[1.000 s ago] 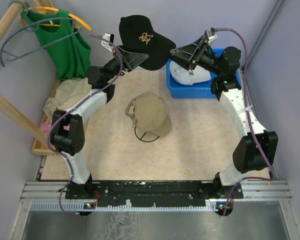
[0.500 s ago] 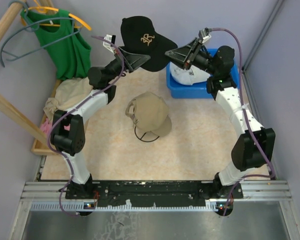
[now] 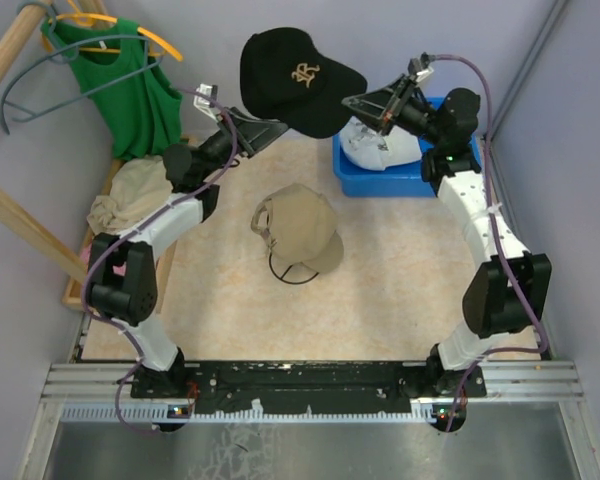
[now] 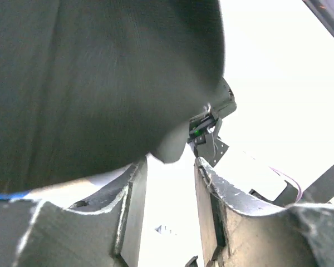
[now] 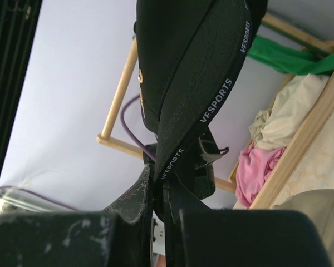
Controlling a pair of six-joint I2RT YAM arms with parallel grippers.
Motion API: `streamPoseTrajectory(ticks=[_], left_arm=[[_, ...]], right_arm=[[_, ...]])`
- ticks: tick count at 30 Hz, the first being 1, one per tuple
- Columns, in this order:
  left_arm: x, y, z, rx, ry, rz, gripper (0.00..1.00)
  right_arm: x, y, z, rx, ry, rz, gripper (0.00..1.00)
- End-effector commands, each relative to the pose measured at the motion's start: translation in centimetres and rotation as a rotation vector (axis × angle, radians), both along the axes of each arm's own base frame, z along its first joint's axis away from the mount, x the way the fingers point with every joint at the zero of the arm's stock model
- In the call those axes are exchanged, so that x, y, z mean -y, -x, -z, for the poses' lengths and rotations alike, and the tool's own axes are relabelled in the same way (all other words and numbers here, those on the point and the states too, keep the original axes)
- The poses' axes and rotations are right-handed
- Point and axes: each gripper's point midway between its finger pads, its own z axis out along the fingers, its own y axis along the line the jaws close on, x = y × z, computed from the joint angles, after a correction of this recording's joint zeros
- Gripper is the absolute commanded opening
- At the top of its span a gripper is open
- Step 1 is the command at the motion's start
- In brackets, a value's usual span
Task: Stack the hats
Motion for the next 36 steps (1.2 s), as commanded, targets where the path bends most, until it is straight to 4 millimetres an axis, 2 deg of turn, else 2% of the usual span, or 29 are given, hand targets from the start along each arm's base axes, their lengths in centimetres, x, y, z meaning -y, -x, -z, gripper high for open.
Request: streamPoseTrajectory(ticks=[1,4,10,14,18,23,28,36], left_arm=[[-4.1,0.7,-0.1,0.042,-0.047,-0.112,0.48],[-6.3,1.2,0.9,0.014,-0.042,-0.159,0.58],[-8.2,1.7,3.4,-0.061,-0.08,-0.148,0.61],[-8.3,2.8,6.6,-0.157,-0.133,-0.081,0.62],[-8.3,5.0,10.1,-0.257,-0.2,-0.058,0.63],[-9.2,6.9,14.3,-0.371,-0.376,-0.149,0.73],[-10.1,7.7,15.9,-0.419,-0.478,-0.22,0.8],[-10.3,7.6,19.3,-0.558,-0.55,-0.214,0.81]], right_arm=[[3.8,2.1,-5.3,0.146,-0.061,0.017,0.0],[4.6,2.9,-5.4,0.137,-0.085,-0.012,0.0],[4.3,4.4,-4.2,0.097,-0.095,-0.128,0.0],[4.2,5.3,-3.1,0.081,-0.073,-0.15,0.0],[5.1,5.5,-2.1,0.059,-0.072,-0.126,0.0],[5.5,5.8,-2.0,0.065,-0.074,-0.115,0.0],[5.6,6.0,-1.8,0.063,-0.082,-0.105,0.0],[5.6,6.3,-1.3,0.049,-0.09,-0.106,0.0]])
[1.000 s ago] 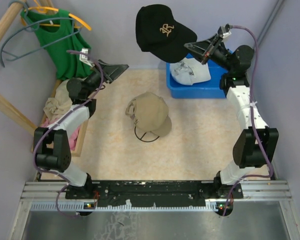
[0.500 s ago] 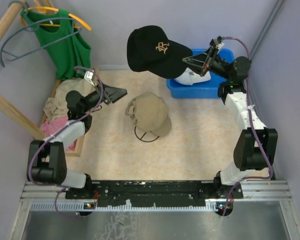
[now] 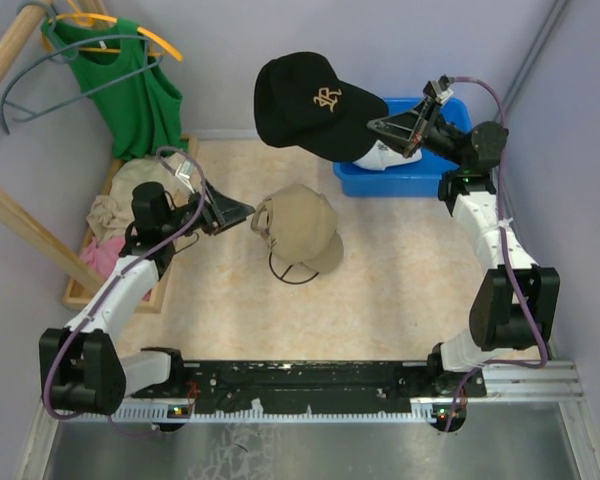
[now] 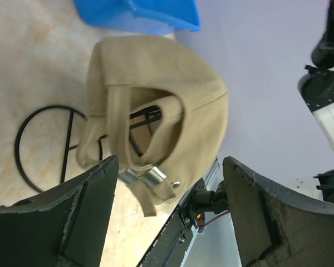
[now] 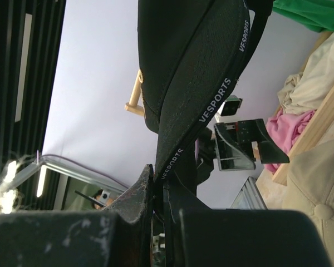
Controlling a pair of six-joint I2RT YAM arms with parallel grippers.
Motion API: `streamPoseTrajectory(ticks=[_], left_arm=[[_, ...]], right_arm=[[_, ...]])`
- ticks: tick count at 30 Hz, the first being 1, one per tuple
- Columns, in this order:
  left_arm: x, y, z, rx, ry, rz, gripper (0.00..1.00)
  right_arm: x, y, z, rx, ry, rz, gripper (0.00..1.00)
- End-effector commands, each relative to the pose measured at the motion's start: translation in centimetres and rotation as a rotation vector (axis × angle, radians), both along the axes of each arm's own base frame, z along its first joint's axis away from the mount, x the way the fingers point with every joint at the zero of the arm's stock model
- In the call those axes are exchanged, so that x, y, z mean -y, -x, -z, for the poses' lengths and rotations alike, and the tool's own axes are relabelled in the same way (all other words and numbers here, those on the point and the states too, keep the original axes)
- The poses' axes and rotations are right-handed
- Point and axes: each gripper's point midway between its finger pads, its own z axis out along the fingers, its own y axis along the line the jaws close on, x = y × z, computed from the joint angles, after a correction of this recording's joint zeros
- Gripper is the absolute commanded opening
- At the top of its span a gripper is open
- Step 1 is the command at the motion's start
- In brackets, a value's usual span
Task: Stack the hats
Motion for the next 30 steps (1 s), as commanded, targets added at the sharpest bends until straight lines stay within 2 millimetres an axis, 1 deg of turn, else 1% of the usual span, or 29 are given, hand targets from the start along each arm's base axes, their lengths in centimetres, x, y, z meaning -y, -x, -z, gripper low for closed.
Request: streamPoseTrajectory(ticks=[1,4,7,15,18,24,25,27,30], left_arm=[[-0.6,0.0,2.3,-0.091,-0.078,-0.021,0.81],[-0.7,-0.2,2.9,-0.124,-0.089,-0.031,0.81],[-0.5,-0.3,3.1,-0.141,-0.089,-0.016,0.81],[1.1,-0.8,3.8,-0.162,-0.098,0.026,0.81],[1.8,-0.8,4.5,-0.175,-0.109,0.044,0.81],[2.2,-1.0,5.7,-0.196,-0.126,0.044,0.79],[2.3,-1.1,5.9,-0.203,-0.128,0.044,0.77],[2.4,-1.2,6.4,-0.215,-0.131,0.047,0.71],[2.3,-1.6,7.2,-0.226,-0.141,0.03,0.53]], right_arm=[[0.3,2.1,-2.3,0.102,-0.017,0.014,0.0],[0.3,2.1,-2.2,0.099,-0.018,0.014,0.0],[0.3,2.1,-2.1,0.097,-0.02,0.017,0.0],[0.4,1.9,-1.5,0.085,-0.021,0.02,0.0],[0.3,1.8,-1.4,0.083,-0.021,0.02,0.0],[0.3,1.6,-1.0,0.073,-0.019,0.019,0.0],[0.3,1.6,-0.9,0.071,-0.019,0.021,0.0],[0.3,1.6,-0.7,0.066,-0.018,0.02,0.0],[0.3,1.6,-0.4,0.059,-0.016,0.015,0.0]])
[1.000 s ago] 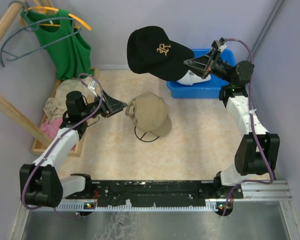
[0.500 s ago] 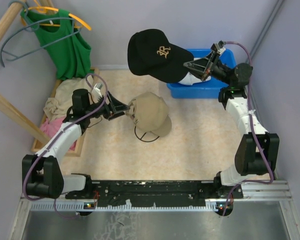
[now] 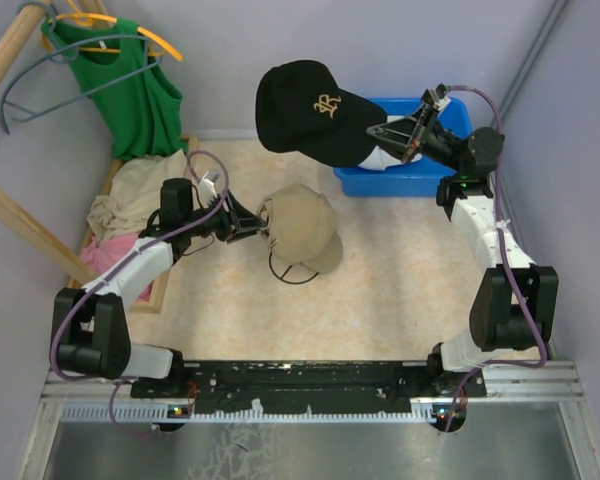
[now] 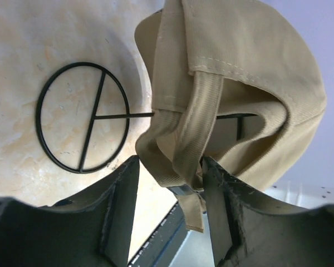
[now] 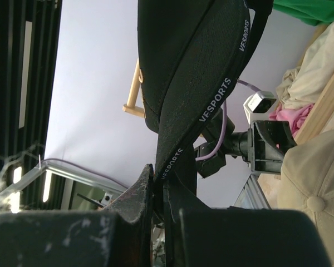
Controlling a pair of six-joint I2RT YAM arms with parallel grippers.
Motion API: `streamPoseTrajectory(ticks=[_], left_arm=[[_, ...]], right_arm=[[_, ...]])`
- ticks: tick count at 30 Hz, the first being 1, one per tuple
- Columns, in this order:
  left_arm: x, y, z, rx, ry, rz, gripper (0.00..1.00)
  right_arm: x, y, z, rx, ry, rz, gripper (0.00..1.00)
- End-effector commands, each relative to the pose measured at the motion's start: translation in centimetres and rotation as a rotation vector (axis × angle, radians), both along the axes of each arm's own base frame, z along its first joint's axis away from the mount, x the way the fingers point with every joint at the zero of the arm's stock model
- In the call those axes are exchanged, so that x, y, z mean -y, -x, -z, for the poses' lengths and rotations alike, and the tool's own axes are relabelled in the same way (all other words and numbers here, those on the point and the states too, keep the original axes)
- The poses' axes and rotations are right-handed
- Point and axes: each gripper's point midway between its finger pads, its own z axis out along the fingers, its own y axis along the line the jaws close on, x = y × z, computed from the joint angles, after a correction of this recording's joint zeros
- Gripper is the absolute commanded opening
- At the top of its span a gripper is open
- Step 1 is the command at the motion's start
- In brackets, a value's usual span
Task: Stack the hats
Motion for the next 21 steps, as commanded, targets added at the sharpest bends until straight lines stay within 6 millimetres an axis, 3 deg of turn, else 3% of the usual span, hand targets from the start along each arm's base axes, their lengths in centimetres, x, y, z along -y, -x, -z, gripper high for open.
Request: streamPoseTrajectory(ticks=[1,5,9,16,21], left_arm=[[0.1,-1.2,0.2,0.036,-0.025,-0.014,0.47],[0.0,-2.1,1.9,0.045,-0.048,-0.011,0.3],[0.2,-2.8,3.1,0.032,-0.036,0.005,0.22],[0.4,-3.9,4.1,0.04,-0.019,0.018,0.22],[0.5,-5.1,4.3,0.049,-0.007,0.035,0.29]], right_arm=[[0.2,1.7,-1.8,0.094,-0.007,0.01,0.0],[0.2,2.1,-0.8,0.072,-0.002,-0.009,0.0],[0.1,2.7,0.6,0.038,0.002,-0.034,0.0],[-2.0,4.3,3.0,-0.023,-0.007,-0.105,0.0],[-3.3,5.6,4.9,-0.066,-0.013,-0.151,0.0]])
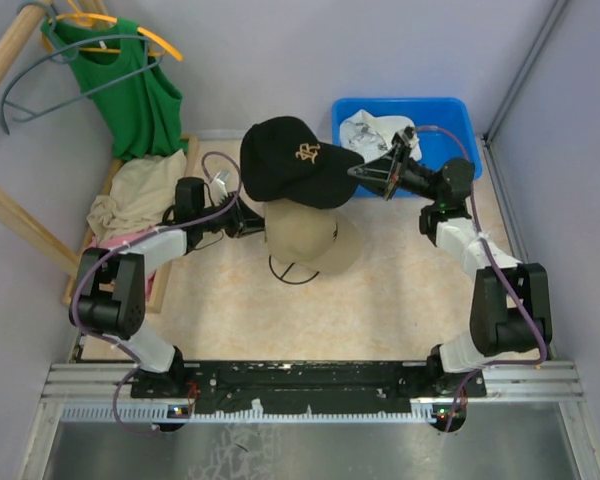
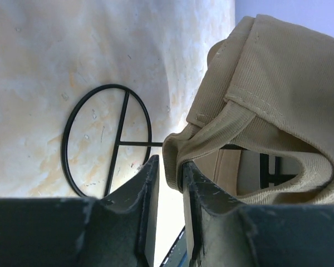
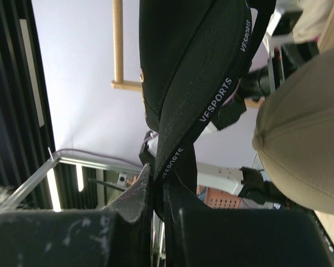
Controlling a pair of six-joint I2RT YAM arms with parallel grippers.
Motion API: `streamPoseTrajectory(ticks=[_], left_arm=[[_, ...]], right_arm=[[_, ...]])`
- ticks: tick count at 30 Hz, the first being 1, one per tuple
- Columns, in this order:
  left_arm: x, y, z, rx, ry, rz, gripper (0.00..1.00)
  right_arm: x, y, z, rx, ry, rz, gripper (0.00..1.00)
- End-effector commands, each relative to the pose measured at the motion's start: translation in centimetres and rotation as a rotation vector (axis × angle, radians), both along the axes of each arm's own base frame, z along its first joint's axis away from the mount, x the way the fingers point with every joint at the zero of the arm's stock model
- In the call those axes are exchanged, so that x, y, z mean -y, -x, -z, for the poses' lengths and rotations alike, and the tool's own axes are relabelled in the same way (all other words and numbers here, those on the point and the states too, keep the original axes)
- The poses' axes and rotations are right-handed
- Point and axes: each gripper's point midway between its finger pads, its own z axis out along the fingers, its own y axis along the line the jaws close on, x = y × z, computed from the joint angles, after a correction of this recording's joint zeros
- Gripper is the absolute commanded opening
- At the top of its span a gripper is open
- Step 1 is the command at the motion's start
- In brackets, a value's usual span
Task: Stack the hats
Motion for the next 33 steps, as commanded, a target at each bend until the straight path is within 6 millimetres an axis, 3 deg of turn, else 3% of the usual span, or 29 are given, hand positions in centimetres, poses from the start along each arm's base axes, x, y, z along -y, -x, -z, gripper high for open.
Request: streamPoseTrajectory(ticks=[1,7,11,20,24,33], left_arm=[[-0.2,-2.0,-0.6,0.063,0.001,0.01,0.29],[-0.5,-2.7,0.2,0.011,0.032,0.019,0.34],[-0.3,-2.5,0.8,-0.063,0.051,0.035,0.23],[0.0,-1.9,0.6,-0.122,0.085,0.057,0.13],[0.0,-1.3,0.7,-0.139,0.086,0.061,0.0],[-0.5,1.5,2.4,-0.198,0.075,0.055,0.0]], right_arm=[[-0.8,3.0,-1.6,0.1,-0.025,-0.044,0.0],[-0.7,4.2,-1.0,0.112,-0.058,-0.091,0.0],[-0.6,4.9,-0.2,0.113,-0.073,-0.127,0.0],[-0.8,5.2,3.0,0.063,-0.044,-0.143,0.0],[-0.8,5.0,4.2,0.048,-0.049,-0.125,0.0],[-0.9,4.7,7.5,-0.006,-0.031,-0.115,0.0]])
